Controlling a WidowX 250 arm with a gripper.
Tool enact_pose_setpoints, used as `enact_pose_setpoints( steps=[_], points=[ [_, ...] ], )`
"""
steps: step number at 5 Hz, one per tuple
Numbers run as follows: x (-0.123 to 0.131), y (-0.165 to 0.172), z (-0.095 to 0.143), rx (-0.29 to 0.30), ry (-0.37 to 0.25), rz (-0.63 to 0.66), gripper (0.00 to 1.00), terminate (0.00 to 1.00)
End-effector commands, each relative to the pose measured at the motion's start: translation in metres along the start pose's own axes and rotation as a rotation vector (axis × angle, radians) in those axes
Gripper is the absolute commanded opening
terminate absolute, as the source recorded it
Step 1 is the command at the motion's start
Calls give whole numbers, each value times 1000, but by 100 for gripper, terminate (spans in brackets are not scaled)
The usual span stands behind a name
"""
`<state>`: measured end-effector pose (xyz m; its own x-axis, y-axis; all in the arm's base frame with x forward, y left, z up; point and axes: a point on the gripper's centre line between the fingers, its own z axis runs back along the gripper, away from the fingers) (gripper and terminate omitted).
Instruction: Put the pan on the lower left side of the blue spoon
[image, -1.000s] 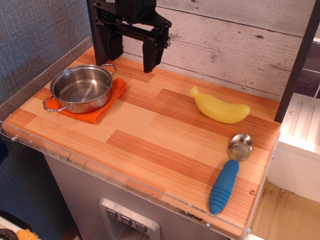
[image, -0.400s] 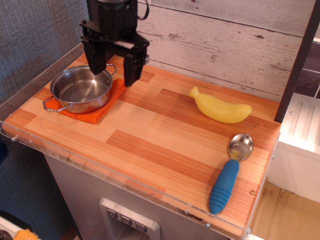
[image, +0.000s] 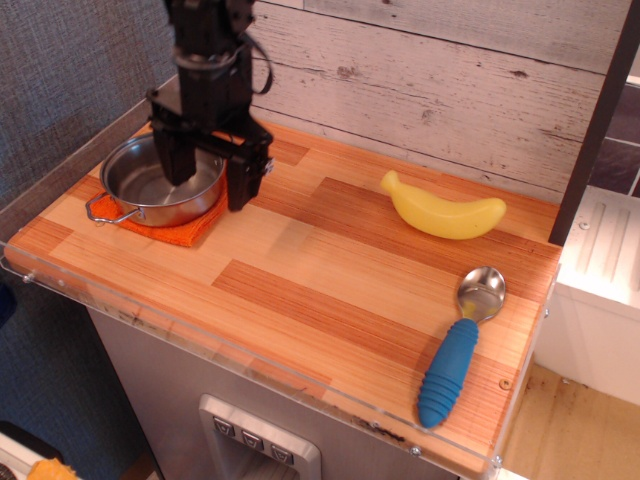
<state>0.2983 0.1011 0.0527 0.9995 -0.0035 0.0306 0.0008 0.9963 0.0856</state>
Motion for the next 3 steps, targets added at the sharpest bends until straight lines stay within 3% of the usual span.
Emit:
enact_pose_setpoints(
  steps=[1, 2, 3],
  points=[
    [10, 6, -18, -62, -46, -6, 100, 0],
    [11, 8, -22, -82, -47, -3, 100, 0],
    [11, 9, -24, -94, -48, -11, 0, 0]
  ],
)
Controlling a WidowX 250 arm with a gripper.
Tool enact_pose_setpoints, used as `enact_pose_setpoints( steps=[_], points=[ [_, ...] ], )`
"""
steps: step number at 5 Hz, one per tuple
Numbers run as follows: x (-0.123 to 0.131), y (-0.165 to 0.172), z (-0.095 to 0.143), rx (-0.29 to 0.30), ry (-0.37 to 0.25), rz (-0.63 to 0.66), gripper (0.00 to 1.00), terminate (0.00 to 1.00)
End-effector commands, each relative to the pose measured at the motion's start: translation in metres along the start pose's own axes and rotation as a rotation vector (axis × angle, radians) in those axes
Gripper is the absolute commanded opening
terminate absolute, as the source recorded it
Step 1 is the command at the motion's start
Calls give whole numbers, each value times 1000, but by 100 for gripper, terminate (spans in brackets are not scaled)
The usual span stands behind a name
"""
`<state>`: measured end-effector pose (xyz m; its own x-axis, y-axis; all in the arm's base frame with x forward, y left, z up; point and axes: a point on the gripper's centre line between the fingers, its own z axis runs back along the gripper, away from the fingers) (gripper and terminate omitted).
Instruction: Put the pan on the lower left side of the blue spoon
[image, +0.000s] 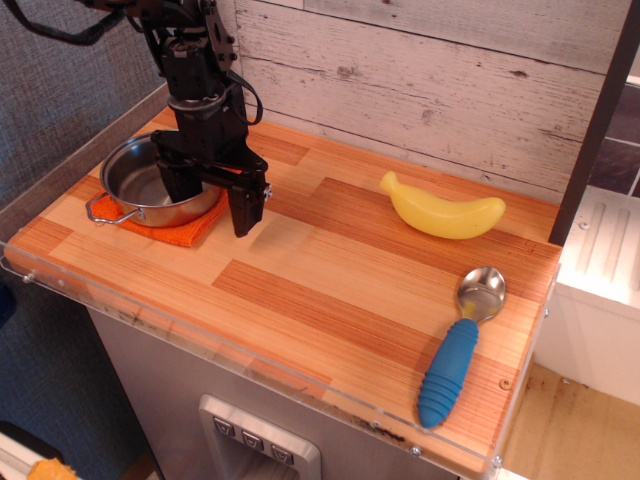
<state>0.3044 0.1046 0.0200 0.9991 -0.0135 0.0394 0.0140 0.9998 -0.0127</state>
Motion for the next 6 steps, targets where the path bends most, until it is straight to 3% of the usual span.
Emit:
enact_pose_setpoints(
  steps=[1, 3, 4, 5, 6],
  points=[
    [6, 9, 14, -7, -41, -11, 0, 0],
    [2, 12, 26, -18, -56, -7, 0, 0],
    [-3, 18, 43, 21, -47, -17, 0, 0],
    [-9, 15, 84, 76, -70, -42, 0, 0],
    [-15, -23, 120, 63, -95, -57, 0, 0]
  ],
)
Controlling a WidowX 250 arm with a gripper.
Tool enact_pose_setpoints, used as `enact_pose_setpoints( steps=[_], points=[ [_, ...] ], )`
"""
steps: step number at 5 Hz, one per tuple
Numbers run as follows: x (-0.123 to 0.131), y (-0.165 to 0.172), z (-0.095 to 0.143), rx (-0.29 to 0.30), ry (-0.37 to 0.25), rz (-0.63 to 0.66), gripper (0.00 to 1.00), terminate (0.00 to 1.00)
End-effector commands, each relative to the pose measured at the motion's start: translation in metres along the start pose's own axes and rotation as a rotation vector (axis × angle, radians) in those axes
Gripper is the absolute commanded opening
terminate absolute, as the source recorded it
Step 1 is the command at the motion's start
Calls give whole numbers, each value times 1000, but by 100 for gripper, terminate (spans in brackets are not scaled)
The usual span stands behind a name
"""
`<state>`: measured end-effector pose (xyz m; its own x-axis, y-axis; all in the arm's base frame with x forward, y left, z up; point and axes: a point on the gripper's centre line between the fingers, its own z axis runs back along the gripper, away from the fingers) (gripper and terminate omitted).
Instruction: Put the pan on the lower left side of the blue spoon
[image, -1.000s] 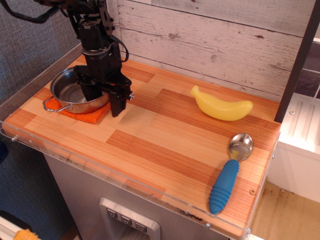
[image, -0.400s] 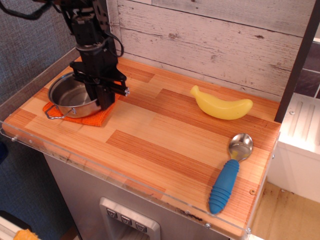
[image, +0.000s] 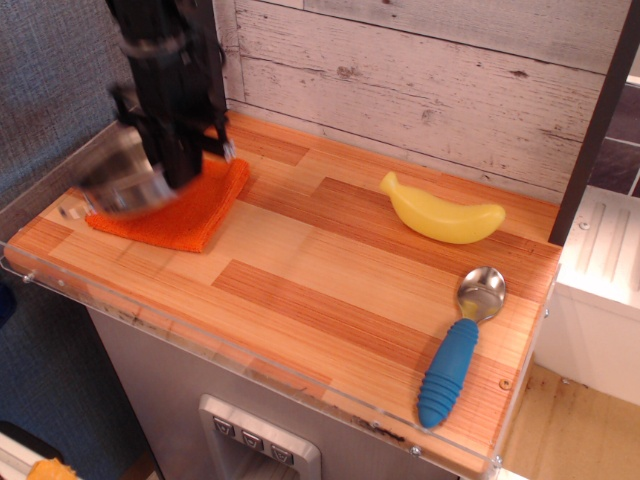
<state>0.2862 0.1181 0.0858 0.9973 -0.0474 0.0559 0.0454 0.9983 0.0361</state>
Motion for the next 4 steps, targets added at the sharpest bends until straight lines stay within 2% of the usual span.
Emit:
enact_pose_setpoints(
  steps=[1, 3, 4],
  points=[
    [0, -80, 58, -39, -96, -43, 0, 0],
    [1, -175, 16, -74, -38, -155, 0, 0],
    [-2, -192, -4, -81, 1, -191, 0, 0]
  ],
)
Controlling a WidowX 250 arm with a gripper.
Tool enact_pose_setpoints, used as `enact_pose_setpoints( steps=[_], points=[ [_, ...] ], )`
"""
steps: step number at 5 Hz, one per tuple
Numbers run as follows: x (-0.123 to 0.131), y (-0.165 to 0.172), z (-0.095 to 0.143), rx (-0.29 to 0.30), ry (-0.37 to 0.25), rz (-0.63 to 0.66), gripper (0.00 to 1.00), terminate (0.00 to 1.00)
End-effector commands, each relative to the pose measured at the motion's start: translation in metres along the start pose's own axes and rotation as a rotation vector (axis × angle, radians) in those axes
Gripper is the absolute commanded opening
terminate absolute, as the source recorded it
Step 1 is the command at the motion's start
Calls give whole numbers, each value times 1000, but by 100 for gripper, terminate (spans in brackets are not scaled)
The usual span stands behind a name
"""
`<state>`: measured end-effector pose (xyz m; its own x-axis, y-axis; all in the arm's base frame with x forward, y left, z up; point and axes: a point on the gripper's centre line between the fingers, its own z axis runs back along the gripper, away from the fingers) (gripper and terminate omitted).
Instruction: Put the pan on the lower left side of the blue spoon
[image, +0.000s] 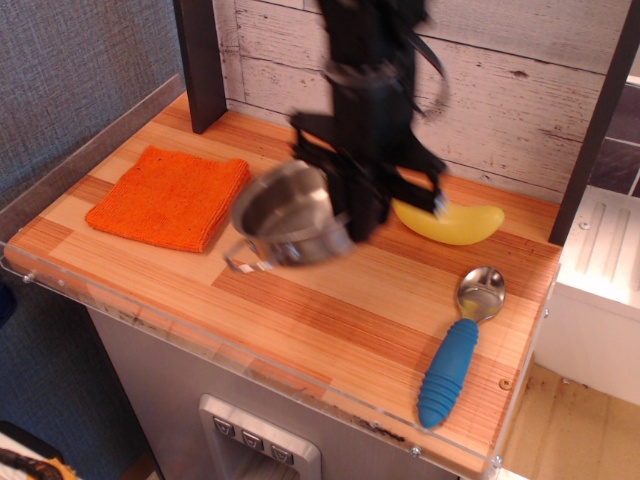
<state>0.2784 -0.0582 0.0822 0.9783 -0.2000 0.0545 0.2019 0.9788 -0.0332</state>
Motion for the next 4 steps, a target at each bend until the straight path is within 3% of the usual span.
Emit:
enact_pose_setpoints(
  steps=[1, 3, 4],
  points=[
    [-4, -25, -19, -13, 31, -64, 0, 0],
    [-30, -34, -32, -26, 92, -60, 0, 0],
    [-34, -43, -31, -16, 94, -88, 0, 0]
  ],
)
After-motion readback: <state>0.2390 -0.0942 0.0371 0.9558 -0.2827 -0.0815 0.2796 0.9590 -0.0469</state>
